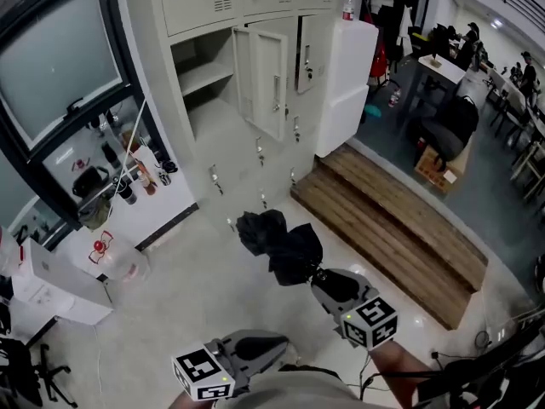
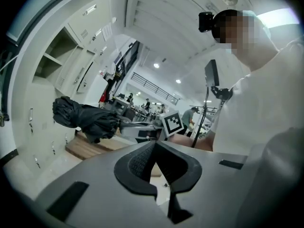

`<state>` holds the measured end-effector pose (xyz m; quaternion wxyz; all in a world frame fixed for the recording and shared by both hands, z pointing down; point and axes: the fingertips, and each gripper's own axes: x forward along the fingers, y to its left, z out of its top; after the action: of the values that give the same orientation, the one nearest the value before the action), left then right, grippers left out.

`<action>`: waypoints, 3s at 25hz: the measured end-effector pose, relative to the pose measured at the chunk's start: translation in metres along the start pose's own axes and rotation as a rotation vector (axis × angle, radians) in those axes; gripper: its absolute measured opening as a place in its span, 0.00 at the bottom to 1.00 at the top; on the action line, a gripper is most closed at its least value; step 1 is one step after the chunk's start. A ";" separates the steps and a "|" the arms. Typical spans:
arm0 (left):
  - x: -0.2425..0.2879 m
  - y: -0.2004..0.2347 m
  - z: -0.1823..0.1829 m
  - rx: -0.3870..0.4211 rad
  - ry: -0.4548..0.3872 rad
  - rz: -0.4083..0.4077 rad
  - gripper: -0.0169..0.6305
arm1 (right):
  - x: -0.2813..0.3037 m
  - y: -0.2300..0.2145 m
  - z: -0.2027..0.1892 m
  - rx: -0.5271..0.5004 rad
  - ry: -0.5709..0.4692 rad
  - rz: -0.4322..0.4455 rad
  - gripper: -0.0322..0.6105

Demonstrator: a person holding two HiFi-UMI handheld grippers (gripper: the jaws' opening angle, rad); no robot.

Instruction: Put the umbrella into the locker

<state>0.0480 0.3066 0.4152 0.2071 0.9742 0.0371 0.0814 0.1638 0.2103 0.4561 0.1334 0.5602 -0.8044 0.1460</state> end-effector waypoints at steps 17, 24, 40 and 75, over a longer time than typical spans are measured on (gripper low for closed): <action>-0.008 0.179 0.085 0.005 0.006 -0.049 0.04 | 0.202 -0.100 0.101 -0.006 -0.053 -0.058 0.28; -0.041 0.253 0.130 0.050 0.041 -0.108 0.04 | 0.307 -0.122 0.152 -0.014 -0.081 -0.106 0.28; -0.032 0.415 0.224 0.041 0.008 0.020 0.04 | 0.532 -0.191 0.255 -0.042 -0.133 -0.029 0.28; -0.004 0.540 0.291 0.004 -0.108 0.314 0.04 | 0.747 -0.216 0.277 -0.183 -0.038 0.140 0.28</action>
<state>0.1157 -0.3020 0.3735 0.1914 0.9714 -0.1267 0.0604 0.1014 -0.6121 0.5020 0.1583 0.4906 -0.8540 0.0702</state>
